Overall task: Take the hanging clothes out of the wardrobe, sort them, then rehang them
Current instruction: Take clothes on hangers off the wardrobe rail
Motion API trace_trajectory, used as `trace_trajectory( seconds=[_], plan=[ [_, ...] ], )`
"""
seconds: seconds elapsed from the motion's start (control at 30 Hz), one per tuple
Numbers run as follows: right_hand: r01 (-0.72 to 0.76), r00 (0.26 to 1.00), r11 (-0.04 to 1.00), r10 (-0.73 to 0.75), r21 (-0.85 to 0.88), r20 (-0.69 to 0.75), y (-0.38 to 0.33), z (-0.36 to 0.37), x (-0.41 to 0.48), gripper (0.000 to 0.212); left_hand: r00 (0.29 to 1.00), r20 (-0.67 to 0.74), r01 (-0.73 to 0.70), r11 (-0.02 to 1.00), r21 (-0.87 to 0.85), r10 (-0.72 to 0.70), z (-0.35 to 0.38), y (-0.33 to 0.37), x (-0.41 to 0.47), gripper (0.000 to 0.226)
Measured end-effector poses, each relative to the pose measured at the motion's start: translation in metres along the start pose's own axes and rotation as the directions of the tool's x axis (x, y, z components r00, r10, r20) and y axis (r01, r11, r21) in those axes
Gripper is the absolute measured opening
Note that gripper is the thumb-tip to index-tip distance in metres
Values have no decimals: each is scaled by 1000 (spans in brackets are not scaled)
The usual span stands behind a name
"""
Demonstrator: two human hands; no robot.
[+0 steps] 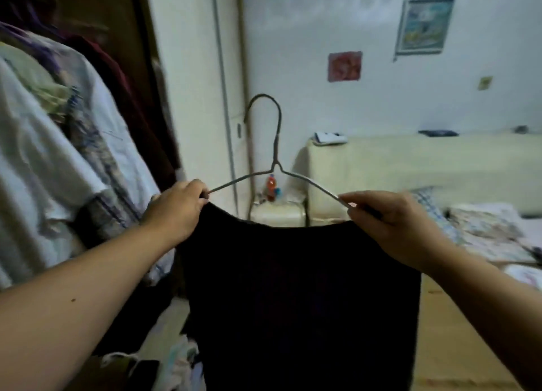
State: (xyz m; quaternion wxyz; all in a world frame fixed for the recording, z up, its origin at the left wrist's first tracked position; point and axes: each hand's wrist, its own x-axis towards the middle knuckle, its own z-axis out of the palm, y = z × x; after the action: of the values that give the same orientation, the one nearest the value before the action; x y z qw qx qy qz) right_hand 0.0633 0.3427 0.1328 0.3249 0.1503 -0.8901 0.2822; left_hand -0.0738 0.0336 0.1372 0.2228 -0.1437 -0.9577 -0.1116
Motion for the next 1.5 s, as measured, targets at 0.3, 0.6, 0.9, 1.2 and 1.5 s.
trace_trajectory(
  seconds=[0.3, 0.6, 0.9, 1.2, 1.5],
  plan=[
    [-347, 930, 916, 363, -201, 52, 58, -27, -152, 24, 907, 309, -254, 957, -142, 287, 106, 99, -31, 9],
    [-689, 683, 685, 723, -239, 104, 72, -80, -294, 12, 779, 327, -459, 842, -284, 535, 149, 237, -79, 11],
    [-893, 451, 440, 866, -101, -216, 78, -176, -414, 13, 659, 300, -577, 720, -386, 689, 184, 425, -133, 16],
    [-992, 83, 61, 974, -110, -210, 134, -233, -507, 14, 527, 461, -579, 699, -420, 713, 255, 569, -197, 14],
    [-939, -233, -244, 970, -243, -73, 240, -172, -625, 18, 356, 723, -495, 776, -392, 592, 394, 615, -285, 20]
  ],
)
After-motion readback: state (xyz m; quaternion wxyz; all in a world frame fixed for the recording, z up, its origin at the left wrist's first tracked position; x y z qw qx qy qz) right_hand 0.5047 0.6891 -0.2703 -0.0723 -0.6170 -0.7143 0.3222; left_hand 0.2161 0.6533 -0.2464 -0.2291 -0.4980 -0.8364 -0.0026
